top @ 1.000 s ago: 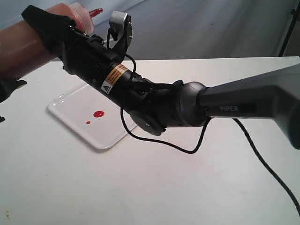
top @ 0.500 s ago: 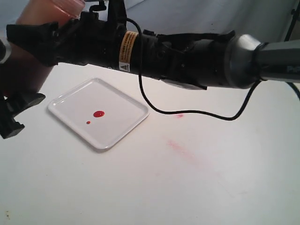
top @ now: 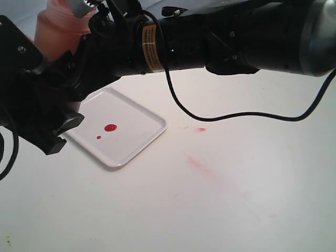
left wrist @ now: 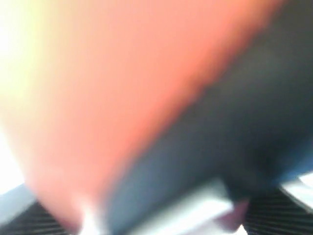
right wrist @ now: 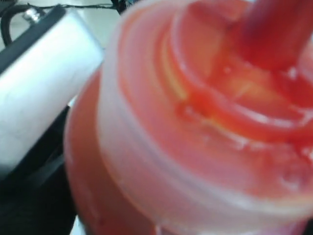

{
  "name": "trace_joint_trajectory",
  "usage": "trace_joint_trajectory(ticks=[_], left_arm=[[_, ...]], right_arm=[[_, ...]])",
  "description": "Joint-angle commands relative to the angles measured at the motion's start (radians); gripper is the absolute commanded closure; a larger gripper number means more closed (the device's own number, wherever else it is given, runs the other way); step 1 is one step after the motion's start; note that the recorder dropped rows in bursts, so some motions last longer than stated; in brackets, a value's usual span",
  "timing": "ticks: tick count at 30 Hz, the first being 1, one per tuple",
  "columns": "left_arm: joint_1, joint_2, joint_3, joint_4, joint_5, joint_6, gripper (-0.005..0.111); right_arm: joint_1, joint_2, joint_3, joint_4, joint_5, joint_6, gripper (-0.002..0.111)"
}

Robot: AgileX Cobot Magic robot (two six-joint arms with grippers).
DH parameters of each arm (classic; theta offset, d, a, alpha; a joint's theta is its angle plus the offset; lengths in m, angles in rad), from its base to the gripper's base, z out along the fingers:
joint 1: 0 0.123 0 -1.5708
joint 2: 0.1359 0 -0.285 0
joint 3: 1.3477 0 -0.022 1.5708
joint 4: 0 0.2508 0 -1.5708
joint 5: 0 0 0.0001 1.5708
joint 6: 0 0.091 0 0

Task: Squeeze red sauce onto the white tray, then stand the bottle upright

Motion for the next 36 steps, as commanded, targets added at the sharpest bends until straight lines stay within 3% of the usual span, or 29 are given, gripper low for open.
trace_joint_trajectory(ticks=[1,7,10,15,30,36], left_arm=[[-0.004,-0.015,-0.023,-0.074,-0.155,0.009,0.082],[-0.004,-0.009,-0.023,-0.159,-0.194,0.009,0.043],[-0.040,0.001,-0.023,-0.180,-0.208,0.005,0.033],[-0.139,0.023,-0.023,-0.165,-0.243,0.030,0.032],[-0.144,0.023,-0.023,-0.161,-0.237,0.033,0.032],[-0.159,0.026,-0.023,-0.181,-0.228,0.033,0.033]], right_arm=[[0.009,0.012,0.013,-0.159,-0.033,0.030,0.108],[0.009,0.012,0.013,-0.159,-0.025,0.027,0.108],[0.009,0.012,0.013,-0.159,-0.022,0.023,0.108],[0.003,0.012,0.024,-0.159,-0.051,-0.007,0.108],[-0.004,-0.054,0.103,-0.159,0.023,-0.002,0.108],[-0.055,-0.074,0.179,-0.159,0.034,-0.004,0.108]])
